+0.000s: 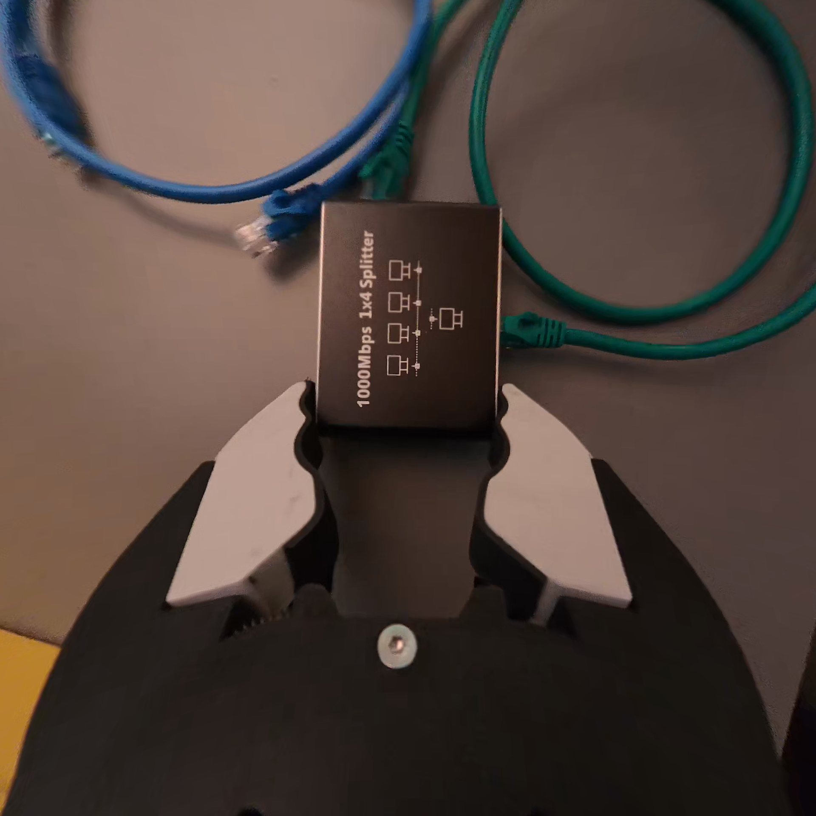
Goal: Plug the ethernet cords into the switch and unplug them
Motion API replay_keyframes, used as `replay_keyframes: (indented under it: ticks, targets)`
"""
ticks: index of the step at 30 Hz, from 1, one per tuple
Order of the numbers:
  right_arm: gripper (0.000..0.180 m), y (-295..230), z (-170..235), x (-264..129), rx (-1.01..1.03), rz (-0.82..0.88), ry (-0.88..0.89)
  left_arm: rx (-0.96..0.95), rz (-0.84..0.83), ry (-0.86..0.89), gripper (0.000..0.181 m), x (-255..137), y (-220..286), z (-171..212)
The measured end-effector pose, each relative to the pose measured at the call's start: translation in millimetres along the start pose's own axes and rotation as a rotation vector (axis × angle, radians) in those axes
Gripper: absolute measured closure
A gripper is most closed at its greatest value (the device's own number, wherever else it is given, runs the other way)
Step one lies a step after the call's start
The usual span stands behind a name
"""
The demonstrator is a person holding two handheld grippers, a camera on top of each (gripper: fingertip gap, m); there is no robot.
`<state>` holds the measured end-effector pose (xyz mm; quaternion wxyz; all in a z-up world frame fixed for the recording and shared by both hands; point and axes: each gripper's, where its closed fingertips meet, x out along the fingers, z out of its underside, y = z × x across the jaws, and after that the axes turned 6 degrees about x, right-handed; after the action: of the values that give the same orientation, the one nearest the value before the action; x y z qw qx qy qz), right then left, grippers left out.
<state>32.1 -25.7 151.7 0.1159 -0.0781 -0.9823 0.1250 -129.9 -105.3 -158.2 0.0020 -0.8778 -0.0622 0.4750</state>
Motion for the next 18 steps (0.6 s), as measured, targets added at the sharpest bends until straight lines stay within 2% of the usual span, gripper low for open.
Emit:
replay_keyframes:
  ticks: [1,4,6,7,10,13,16,18]
  targets:
    - [0.167,0.0,1.4,0.5,-0.004,-0.001,-0.008,0.063,0.048,-0.04,0.107,-0.6,3.9,1.0]
    - [0.167,-3.4,2.9,1.5,-0.006,-0.024,-0.016,0.236,0.158,-0.13,0.106,-0.4,8.9,0.6]
    - [0.167,-4.3,4.1,1.4,-0.011,-0.028,-0.023,0.22,0.166,-0.17,0.106,2.3,-0.6,-3.2]
    - [0.168,-3.6,4.7,1.0,-0.015,-0.022,-0.027,0.173,0.165,-0.178,0.105,2.9,-5.7,-6.9]
    - [0.168,0.3,6.9,-1.3,-0.034,0.007,-0.045,0.005,0.072,-0.079,0.076,-4.6,-27.0,-26.3]
    - [0.168,3.1,6.9,-3.9,-0.055,0.031,-0.054,-0.3,-0.011,0.12,0.076,-16.4,-29.9,-51.4]
    - [0.167,2.5,5.1,-5.0,-0.056,0.027,-0.046,-0.59,-0.128,0.102,0.077,-12.2,-20.7,-41.2]
    - [0.168,4.6,5.1,-5.3,-0.056,0.04,-0.046,-0.7,-0.194,0.086,0.071,-4.3,-15.2,-39.5]
